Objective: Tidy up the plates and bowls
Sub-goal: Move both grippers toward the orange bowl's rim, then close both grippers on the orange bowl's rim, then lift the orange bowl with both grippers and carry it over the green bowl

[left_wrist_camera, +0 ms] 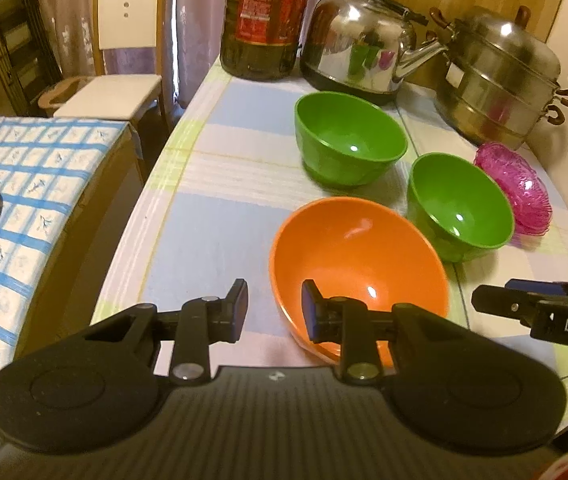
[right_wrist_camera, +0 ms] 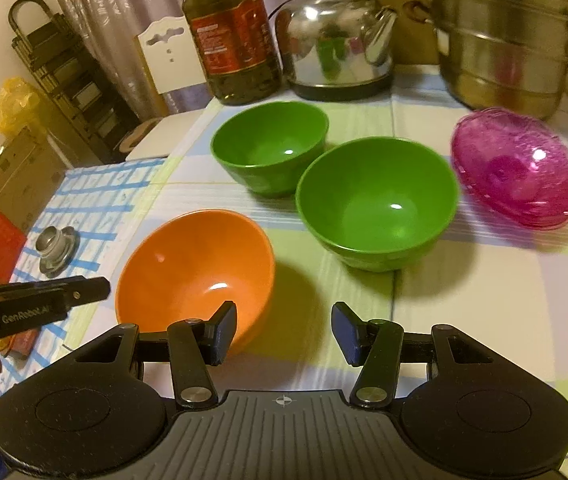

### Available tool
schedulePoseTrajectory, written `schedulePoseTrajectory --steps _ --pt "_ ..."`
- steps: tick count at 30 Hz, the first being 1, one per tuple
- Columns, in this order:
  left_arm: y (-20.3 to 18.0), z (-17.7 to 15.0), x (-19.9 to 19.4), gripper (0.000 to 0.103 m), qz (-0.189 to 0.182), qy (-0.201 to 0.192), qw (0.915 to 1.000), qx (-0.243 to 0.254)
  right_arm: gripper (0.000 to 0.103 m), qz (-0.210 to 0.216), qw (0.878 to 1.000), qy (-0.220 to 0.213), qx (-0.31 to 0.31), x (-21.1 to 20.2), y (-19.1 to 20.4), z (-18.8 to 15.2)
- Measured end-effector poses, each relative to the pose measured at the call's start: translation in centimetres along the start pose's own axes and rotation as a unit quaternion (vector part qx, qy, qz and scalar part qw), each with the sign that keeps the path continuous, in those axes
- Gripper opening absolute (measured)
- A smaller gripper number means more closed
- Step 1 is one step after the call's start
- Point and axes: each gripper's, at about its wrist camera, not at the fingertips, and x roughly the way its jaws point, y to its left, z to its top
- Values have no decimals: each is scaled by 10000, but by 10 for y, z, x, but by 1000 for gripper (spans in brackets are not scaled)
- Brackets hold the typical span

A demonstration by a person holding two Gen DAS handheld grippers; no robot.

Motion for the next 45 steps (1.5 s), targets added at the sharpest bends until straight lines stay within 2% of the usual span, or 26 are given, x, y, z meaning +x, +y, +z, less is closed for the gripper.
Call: schedulePoseTrajectory --steps 13,18,23,28,36,45 --pt "5 2 36 25 -187 116 9997 54 53 40 9998 209 -61 39 6 5" --pt "1 3 41 22 -203 153 9996 119 37 39 9995 306 -47 49 4 6" --pt "-2 4 43 9 -138 164 9995 239 27 55 9993 366 -51 55 3 6" --pt "-4 5 44 8 -97 180 9994 280 14 129 9991 385 -80 54 7 6" --pt "-8 6 37 8 -69 180 9993 318 12 79 9992 390 -61 50 9 6" --pt "-25 24 12 8 -71 6 9989 456 12 66 9998 172 -38 21 5 18"
